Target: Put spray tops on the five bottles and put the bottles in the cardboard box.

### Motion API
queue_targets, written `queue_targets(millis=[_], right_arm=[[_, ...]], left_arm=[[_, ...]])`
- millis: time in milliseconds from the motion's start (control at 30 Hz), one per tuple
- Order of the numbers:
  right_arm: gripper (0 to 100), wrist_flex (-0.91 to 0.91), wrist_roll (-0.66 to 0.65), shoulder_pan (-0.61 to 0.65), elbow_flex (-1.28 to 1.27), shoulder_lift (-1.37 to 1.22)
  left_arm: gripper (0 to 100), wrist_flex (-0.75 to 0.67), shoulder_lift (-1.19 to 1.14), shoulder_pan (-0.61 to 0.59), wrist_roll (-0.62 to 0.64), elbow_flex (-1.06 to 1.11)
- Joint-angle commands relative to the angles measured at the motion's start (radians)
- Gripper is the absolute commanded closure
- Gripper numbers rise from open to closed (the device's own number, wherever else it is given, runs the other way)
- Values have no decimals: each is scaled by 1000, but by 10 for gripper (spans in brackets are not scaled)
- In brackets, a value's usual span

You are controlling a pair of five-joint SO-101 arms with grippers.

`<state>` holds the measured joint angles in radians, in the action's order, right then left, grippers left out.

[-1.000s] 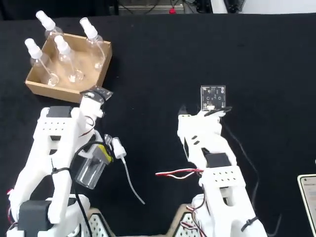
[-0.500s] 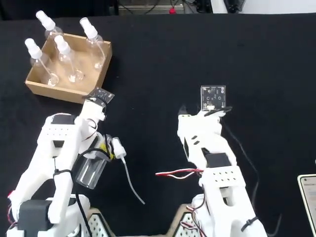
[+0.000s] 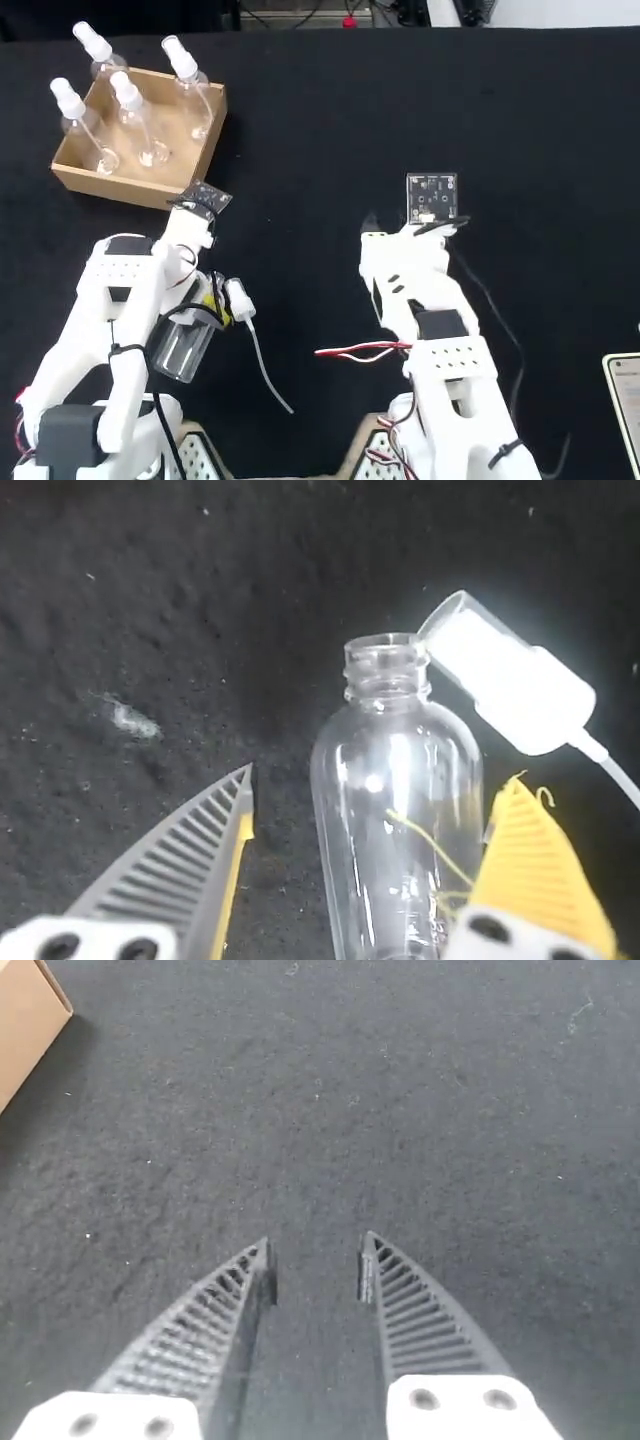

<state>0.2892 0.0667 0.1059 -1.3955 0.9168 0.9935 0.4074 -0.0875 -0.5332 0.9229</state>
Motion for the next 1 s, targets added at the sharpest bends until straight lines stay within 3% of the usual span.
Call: queue_targets(millis=[0,367,667,967], right_arm=[[865,-25,-8,-14,13,25],[865,-25,-8,-14,13,25],[865,-25,-8,-14,13,25],[865,-21,-6,-6,15,25]], left_arm=[[644,-69,-2,12,-3,-8],[645,-94,-123,12,-8,-4],[859,-78,-143,12,-2,-58],[870,206,52,-47,-3,-166]])
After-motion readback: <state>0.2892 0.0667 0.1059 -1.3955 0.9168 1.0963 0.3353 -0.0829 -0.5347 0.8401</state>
